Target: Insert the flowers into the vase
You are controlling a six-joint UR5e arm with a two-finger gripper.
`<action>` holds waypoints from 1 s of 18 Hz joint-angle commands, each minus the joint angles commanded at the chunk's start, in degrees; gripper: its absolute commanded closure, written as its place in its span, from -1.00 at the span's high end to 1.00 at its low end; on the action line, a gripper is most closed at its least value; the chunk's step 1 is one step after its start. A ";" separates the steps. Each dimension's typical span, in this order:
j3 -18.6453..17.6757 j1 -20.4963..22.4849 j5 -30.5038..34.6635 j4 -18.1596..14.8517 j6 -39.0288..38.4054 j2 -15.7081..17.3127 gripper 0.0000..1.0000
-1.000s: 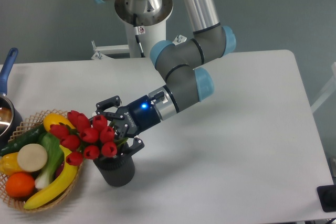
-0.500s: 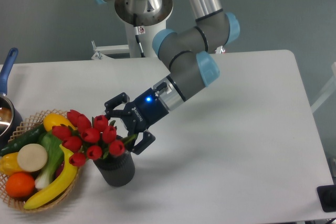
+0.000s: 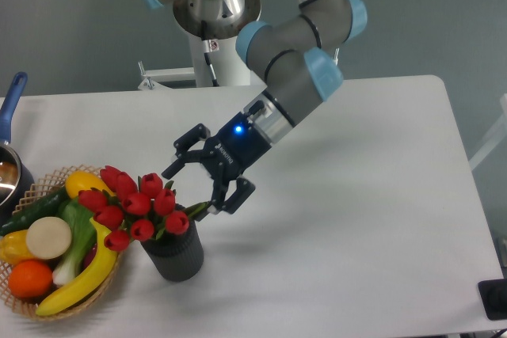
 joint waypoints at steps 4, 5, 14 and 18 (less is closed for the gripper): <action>1.40 2.82 13.35 -0.17 -0.71 6.86 1.00; 1.93 3.09 17.39 -0.35 -0.71 8.35 1.00; 6.50 2.47 43.96 -9.12 3.49 14.87 1.00; 7.82 2.65 45.82 -12.74 8.08 14.96 1.00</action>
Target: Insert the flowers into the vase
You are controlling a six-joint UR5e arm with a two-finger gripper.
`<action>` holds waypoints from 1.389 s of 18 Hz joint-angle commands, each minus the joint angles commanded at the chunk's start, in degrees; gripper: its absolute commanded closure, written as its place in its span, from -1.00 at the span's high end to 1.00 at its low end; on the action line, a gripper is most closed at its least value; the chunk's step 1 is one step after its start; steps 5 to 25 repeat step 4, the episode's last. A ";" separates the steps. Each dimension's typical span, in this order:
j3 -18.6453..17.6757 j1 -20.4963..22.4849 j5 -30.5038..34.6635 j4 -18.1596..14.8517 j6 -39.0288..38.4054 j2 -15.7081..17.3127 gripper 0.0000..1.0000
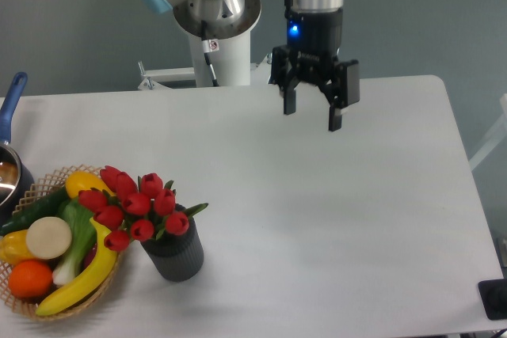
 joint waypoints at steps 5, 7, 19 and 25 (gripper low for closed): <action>0.00 0.00 0.00 0.00 0.00 0.18 1.00; 0.00 0.00 0.00 0.00 0.00 0.18 1.00; 0.00 0.00 0.00 0.00 0.00 0.18 1.00; 0.00 0.00 0.00 0.00 0.00 0.18 1.00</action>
